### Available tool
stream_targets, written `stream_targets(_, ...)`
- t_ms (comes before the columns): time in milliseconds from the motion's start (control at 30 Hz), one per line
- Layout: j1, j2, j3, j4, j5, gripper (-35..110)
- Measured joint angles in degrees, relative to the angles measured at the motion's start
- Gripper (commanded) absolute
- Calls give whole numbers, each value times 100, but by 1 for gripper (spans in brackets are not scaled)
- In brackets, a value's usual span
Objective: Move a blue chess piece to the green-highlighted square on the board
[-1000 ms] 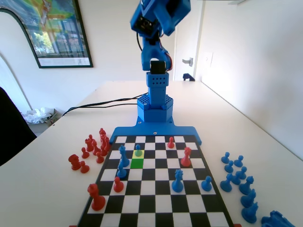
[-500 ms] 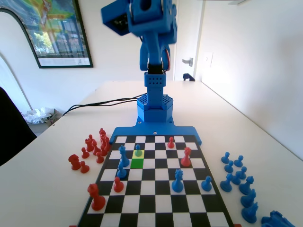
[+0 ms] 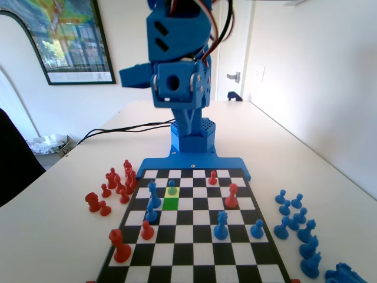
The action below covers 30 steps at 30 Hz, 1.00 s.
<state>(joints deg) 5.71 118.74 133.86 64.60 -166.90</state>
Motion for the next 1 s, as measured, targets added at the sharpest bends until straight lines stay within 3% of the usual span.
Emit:
stream_targets(300, 114, -149, 1503, -1582, 0, 5)
stream_targets(500, -167, -615, 1512, -1872, 0, 6)
stream_targets(833, -343, -1160, 18, -26, 0, 6)
stream_targets(1000, -272, -1450, -264, 378, 0, 6)
